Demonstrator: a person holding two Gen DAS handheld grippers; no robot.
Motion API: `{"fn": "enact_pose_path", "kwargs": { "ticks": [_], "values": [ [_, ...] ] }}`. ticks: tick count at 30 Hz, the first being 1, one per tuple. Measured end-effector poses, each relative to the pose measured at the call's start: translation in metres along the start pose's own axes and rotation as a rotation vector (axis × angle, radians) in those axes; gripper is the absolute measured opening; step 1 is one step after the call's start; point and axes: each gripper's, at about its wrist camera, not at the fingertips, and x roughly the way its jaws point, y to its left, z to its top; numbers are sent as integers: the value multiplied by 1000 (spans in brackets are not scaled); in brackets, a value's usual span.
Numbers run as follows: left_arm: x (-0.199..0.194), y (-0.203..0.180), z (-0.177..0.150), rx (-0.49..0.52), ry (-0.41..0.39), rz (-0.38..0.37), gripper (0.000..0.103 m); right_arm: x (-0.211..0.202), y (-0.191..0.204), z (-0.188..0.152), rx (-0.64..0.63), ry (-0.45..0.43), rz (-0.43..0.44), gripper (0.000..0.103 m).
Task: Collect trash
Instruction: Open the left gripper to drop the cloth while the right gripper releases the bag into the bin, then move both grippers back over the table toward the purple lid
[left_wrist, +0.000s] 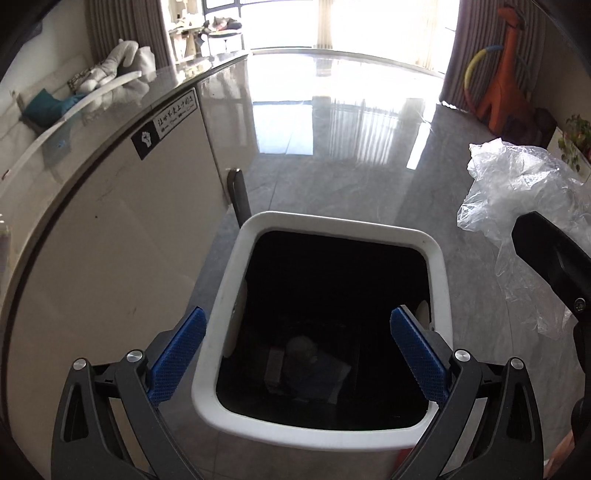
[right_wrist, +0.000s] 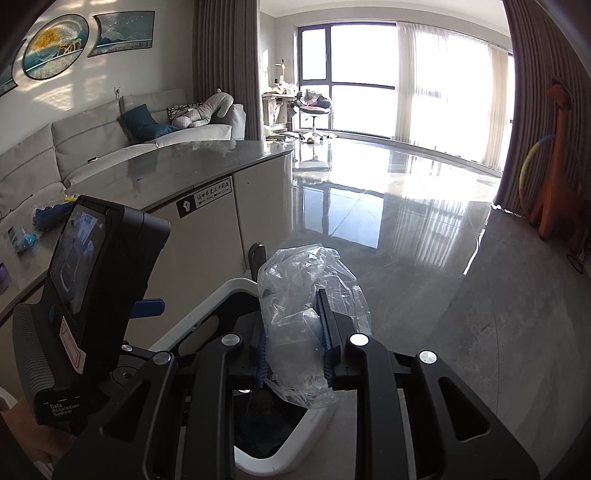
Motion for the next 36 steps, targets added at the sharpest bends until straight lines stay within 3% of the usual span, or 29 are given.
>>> {"fn": "enact_pose_path", "kwargs": {
  "ticks": [9, 13, 14, 16, 17, 19, 23, 30, 36],
  "values": [
    [-45, 66, 8, -130, -123, 233, 98, 13, -1, -3, 3, 26, 26, 24],
    [-67, 83, 10, -130, -185, 260, 98, 24, 4, -8, -18, 64, 38, 26],
    [-71, 84, 9, -128, -196, 267, 98, 27, 6, -9, -26, 74, 39, 30],
    [-77, 86, 6, -119, -213, 269, 98, 34, 13, -11, -43, 118, 36, 71],
    [-78, 86, 6, -114, -217, 265, 98, 39, 18, -12, -56, 140, 25, 98],
    [-84, 87, 2, -103, -228, 254, 98, 41, 25, -17, -92, 126, -34, 98],
    [-98, 93, -3, -103, -242, 232, 98, 36, 34, -12, -144, 95, -66, 98],
    [-118, 111, -11, -151, -277, 246, 98, 14, 42, 13, -59, 0, 20, 98],
    [-142, 147, -23, -255, -305, 324, 98, 5, 67, 38, -59, -61, 103, 98]
  ]
}}
